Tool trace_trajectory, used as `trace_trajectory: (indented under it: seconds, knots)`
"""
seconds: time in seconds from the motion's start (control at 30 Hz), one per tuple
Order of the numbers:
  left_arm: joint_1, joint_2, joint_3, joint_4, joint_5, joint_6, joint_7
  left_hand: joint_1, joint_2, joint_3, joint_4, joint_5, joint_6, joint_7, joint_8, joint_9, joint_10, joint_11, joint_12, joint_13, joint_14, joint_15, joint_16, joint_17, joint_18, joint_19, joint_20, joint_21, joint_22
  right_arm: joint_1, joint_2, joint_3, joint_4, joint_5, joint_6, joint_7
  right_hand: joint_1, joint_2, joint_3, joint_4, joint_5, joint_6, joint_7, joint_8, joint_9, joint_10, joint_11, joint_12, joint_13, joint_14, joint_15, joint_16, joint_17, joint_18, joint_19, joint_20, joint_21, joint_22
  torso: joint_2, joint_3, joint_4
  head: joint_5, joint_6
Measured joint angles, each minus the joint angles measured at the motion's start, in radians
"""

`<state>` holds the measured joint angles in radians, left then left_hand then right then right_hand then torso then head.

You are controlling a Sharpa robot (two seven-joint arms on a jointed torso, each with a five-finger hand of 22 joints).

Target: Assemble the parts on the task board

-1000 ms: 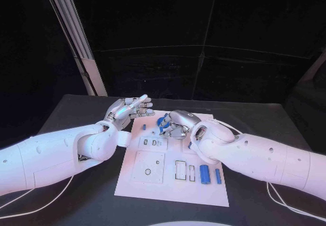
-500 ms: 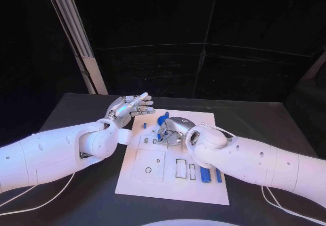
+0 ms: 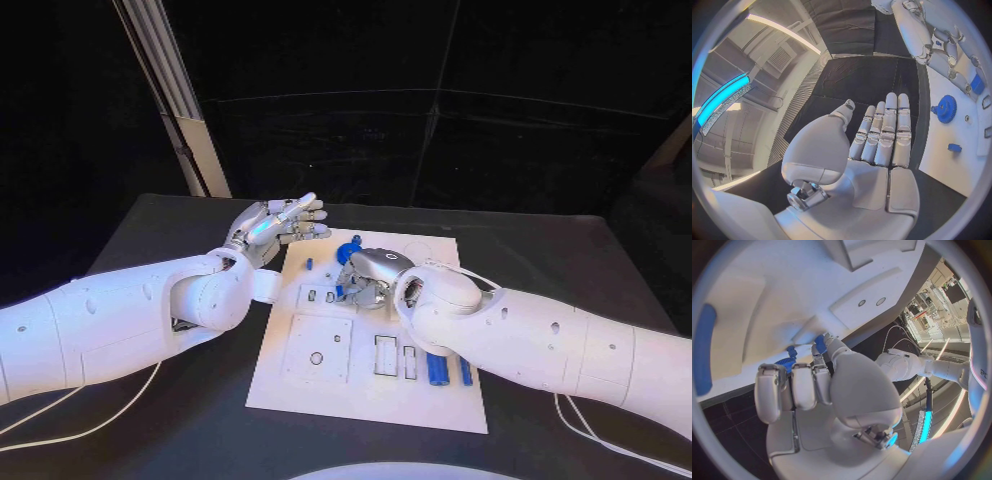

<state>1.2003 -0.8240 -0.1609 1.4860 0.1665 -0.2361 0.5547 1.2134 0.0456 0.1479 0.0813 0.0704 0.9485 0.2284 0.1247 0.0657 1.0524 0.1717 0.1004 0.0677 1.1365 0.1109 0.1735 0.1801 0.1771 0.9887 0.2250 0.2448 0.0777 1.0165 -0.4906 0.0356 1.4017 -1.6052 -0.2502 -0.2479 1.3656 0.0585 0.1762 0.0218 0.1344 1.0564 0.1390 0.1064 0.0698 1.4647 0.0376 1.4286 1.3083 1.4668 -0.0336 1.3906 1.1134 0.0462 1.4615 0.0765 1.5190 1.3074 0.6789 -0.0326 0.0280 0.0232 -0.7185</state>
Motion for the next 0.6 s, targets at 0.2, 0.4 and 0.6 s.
trace_trajectory:
  seconds: [0.2,0.4,0.6]
  knots:
    - [0.0,0.002,0.0,-0.001,0.0,0.0,0.0,0.0,0.0,0.0,0.0,0.0,0.0,0.0,0.0,0.0,0.0,0.0,0.0,0.0,0.0,0.0,0.0,0.0,0.0,0.0,0.0,0.0,0.0,0.0,0.004,-0.002,-0.002,-0.004,0.0,0.001,-0.004,-0.003,0.0,0.0,0.0,0.0,0.0,0.0,0.0,0.0,0.0,-0.001,0.0,0.0,0.0,0.0,0.0,0.0,0.0,0.0,0.0,0.0,0.0,0.0001,-0.0002,-0.002,-0.001]
    - [0.0,0.004,0.0,-0.002,0.0,0.001,-0.001,0.0,0.0,0.0,0.0,0.0,0.0,0.0,0.0,0.0,0.0,0.0,0.0,0.0,0.0,0.0,0.0,0.0,0.0,0.0,0.0,0.0,0.0,0.0,0.002,-0.003,-0.003,-0.006,0.002,0.002,-0.007,-0.007,0.002,0.002,0.0,0.001,0.001,-0.004,0.0,0.0,0.0,-0.001,-0.001,0.0,0.0,0.0,0.0,0.0,0.0,0.0,0.0,0.0,-0.001,0.0,-0.0002,0.0,-0.005]
    - [0.0,0.004,0.0,-0.004,0.001,0.001,-0.002,-0.004,0.004,0.0,0.0,0.0,0.0,0.0,0.0,0.0,0.0,0.0,0.0,0.0,0.0,0.0,-0.005,0.0,0.0,0.0,0.0,0.0,0.0,0.0,0.0,-0.002,-0.002,-0.009,0.01,0.002,-0.007,-0.007,0.003,0.003,-0.003,0.001,0.001,-0.006,-0.002,0.0,0.0,-0.001,-0.001,0.0,0.0,0.0,-0.002,0.0,0.0,0.0,0.0,0.0,-0.001,0.0,-0.0002,0.0,-0.007]
